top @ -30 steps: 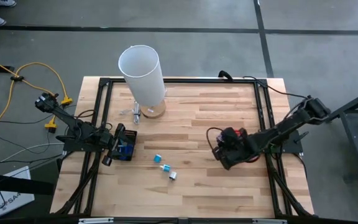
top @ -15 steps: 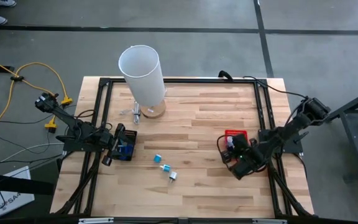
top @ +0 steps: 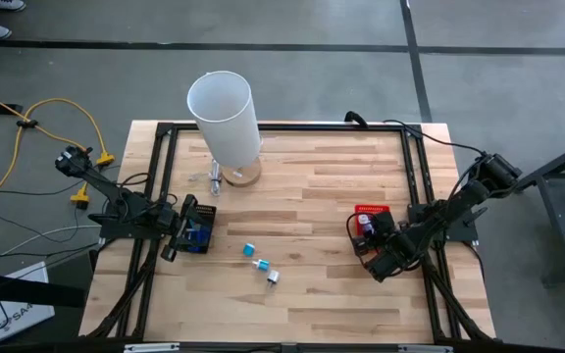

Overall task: Pick & Place Office items
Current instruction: Put the violet charger adapter into the red bin, then put the white charger adapter into the red bin

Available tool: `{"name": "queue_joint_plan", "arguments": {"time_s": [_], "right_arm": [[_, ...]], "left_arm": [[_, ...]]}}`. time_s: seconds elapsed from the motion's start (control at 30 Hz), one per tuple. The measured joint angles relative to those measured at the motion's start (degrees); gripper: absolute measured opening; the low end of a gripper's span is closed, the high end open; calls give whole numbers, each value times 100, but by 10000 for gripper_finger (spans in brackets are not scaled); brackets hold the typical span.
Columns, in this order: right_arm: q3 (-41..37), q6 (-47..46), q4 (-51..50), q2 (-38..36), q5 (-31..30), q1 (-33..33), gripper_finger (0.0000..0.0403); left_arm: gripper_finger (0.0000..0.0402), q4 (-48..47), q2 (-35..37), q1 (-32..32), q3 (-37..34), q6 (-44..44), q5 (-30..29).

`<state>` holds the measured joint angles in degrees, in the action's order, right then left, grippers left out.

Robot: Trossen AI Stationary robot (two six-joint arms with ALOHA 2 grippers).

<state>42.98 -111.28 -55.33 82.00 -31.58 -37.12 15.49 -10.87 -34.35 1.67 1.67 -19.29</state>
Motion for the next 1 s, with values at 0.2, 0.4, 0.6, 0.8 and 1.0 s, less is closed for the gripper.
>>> {"name": "queue_joint_plan", "arguments": {"time_s": [0.2,0.4,0.6,0.8,1.0], "right_arm": [[2,0,11,0,3,0,146],[2,11,11,0,0,0,164],[4,22,12,0,0,0,167],[4,25,11,0,-48,0,168],[9,30,-25,0,-309,0,168]], "left_arm": [[233,1,0,0,2,0,0],[233,2,0,0,2,0,0],[233,0,0,0,0,0,0],[233,0,0,0,1,0,-1],[233,0,0,0,2,0,-1]]}}
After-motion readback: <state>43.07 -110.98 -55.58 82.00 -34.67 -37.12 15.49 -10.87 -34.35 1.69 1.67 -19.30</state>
